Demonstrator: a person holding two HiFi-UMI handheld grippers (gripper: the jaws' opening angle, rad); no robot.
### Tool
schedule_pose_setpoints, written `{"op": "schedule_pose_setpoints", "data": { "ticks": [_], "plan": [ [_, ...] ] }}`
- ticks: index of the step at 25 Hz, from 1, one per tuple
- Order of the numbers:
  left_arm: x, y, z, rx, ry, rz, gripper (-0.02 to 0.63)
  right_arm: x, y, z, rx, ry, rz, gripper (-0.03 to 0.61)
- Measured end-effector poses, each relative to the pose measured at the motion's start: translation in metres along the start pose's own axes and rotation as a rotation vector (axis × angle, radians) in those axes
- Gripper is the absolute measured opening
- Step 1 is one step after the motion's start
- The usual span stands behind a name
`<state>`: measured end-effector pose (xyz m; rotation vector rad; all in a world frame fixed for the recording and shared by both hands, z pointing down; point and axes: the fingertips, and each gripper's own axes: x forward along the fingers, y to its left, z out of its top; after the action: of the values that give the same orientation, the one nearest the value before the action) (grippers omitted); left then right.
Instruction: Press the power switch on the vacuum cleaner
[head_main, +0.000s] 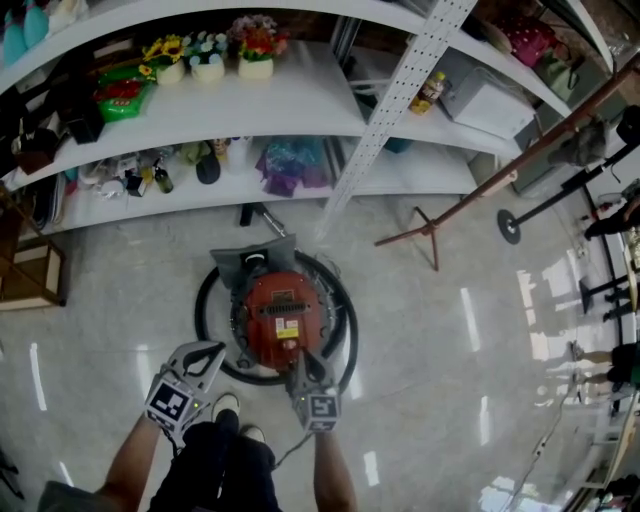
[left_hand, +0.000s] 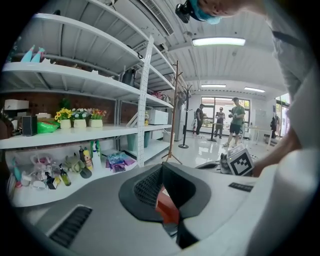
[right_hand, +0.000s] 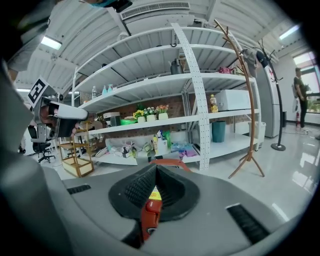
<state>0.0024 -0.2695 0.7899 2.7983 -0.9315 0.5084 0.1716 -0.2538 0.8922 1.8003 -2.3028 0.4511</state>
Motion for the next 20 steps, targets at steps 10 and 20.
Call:
{"op": "schedule_pose_setpoints", "data": {
  "ticks": [10,20],
  "plan": [
    [-0.035,-0.016,0.063,0.009,-0.021,0.004,0.009,-0.047,0.024,0.089,0.011,-0.070,0.011,0.011],
    [-0.079,-0.034,0.140,0.018,-0.041,-0.002,0.009,-0.111,0.051,0.176,0.045,-0.095,-0.010,0.011]
  ]
}}
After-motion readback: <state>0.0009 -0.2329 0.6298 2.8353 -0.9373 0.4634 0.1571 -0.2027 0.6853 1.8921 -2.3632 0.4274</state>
